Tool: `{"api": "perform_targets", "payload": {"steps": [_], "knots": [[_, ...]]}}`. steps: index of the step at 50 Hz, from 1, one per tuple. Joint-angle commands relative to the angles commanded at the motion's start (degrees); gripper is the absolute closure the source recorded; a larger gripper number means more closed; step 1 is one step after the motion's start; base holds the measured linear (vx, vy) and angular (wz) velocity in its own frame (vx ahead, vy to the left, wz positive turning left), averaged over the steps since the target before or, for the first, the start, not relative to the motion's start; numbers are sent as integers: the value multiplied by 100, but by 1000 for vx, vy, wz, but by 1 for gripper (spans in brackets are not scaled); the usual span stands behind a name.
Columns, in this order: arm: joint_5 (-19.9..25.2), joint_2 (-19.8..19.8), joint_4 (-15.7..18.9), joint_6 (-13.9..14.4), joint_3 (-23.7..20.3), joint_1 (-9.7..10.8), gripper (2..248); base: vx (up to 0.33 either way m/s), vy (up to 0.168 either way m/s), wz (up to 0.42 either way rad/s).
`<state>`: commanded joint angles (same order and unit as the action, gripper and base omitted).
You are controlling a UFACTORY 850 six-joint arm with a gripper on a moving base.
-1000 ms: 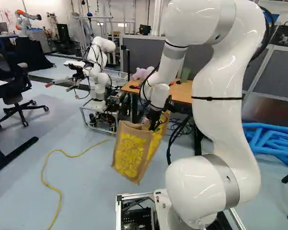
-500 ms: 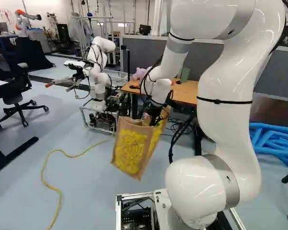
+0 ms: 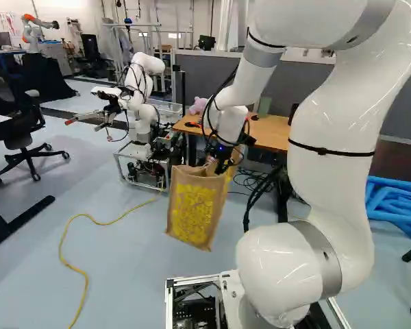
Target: Pick up the bag on the ground and place it on the table
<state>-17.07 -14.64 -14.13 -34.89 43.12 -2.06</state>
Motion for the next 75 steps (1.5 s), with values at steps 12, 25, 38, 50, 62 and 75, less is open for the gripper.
{"api": "perform_targets", "payload": {"steps": [12, 25, 38, 50, 62, 75], "knots": [[0, 233, 212, 0, -25, 3, 218, 0, 0, 0], [0, 475, 443, 0, -41, 5, 218, 0, 0, 0], [0, 704, 673, 0, -44, 8, 218, 0, 0, 0], [0, 908, 891, 0, -37, 11, 218, 0, 0, 0], [-355, 950, 965, 0, 137, 73, 218, 0, 0, 0], [-815, 899, 727, 0, 438, 175, 218, 0, 0, 0]]}}
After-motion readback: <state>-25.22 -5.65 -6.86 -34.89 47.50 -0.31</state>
